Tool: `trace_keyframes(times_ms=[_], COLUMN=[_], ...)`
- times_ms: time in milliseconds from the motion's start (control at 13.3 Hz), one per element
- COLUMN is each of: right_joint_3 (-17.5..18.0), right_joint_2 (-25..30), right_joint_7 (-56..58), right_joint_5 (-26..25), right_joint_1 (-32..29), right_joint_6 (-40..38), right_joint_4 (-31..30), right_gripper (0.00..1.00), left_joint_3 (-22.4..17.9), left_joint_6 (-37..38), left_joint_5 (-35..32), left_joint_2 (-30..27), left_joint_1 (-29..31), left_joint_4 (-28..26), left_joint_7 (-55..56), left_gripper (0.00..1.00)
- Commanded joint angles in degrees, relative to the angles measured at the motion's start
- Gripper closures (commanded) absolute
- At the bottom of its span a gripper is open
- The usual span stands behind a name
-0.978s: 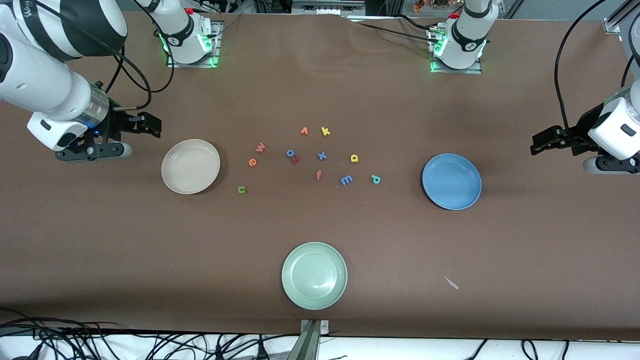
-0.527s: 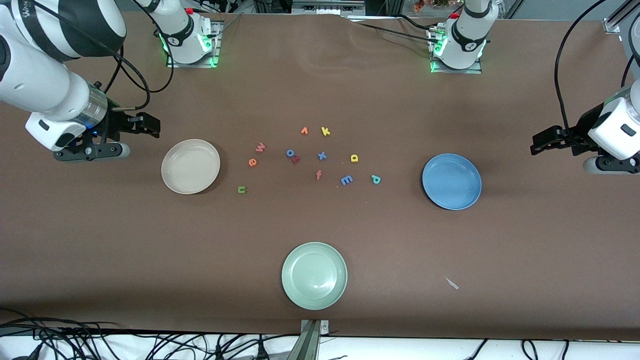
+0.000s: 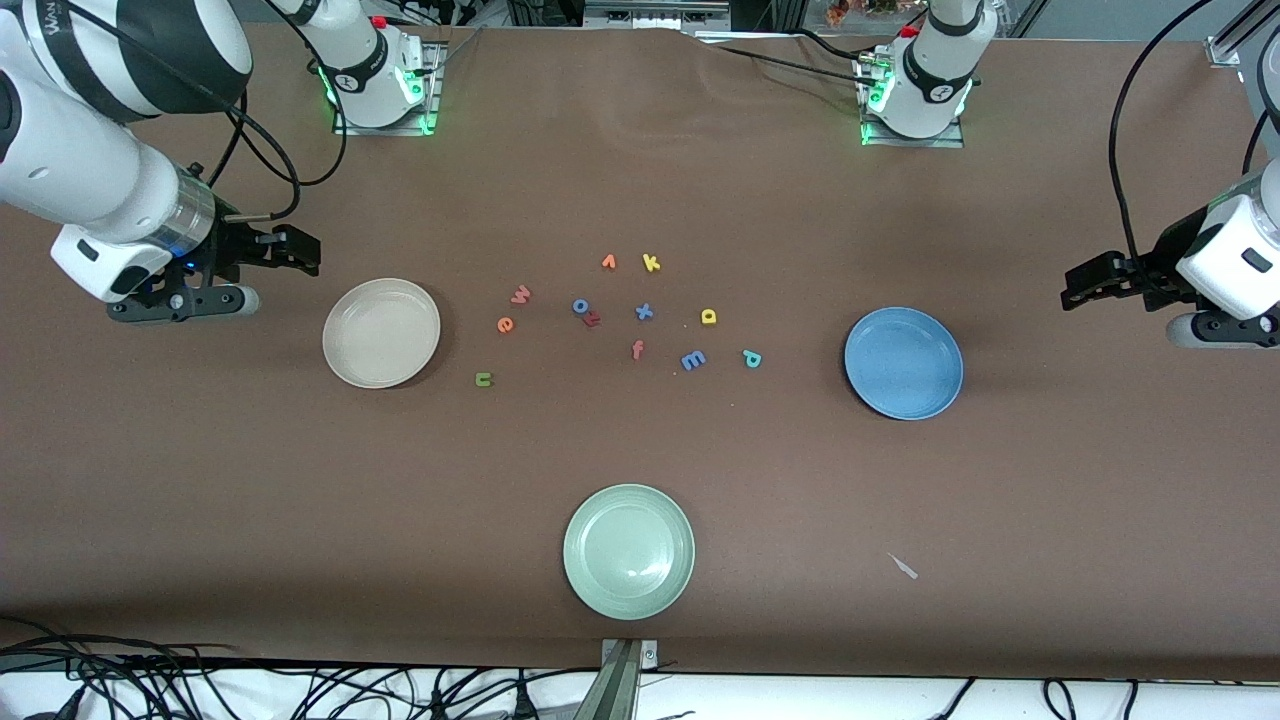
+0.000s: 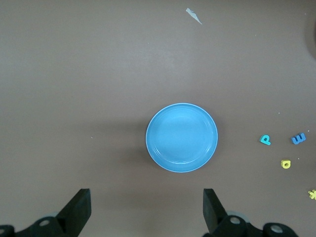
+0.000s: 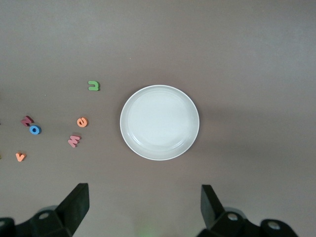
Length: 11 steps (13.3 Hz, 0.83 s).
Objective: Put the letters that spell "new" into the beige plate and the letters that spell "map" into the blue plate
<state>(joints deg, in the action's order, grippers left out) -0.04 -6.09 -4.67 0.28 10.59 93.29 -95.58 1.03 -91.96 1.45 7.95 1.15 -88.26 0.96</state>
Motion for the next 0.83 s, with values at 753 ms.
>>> trace_keyframes(times_ms=[753], right_joint_3=[-0.93], right_joint_2=[2.05], right_joint_7=[1.42], right_joint_5=[1.66], right_joint_1=[-0.13], right_joint_6=[0.14], right_joint_4=[-1.63], right_gripper=[0.0], left_joint_3=[-0.23], left_joint_6=[0.81], left_joint_5=[1.09], left_joint_2=[0.48], left_joint_1=[0.16], left_joint_4=[1.42], left_joint_7=[-0.7], left_gripper=[0.0])
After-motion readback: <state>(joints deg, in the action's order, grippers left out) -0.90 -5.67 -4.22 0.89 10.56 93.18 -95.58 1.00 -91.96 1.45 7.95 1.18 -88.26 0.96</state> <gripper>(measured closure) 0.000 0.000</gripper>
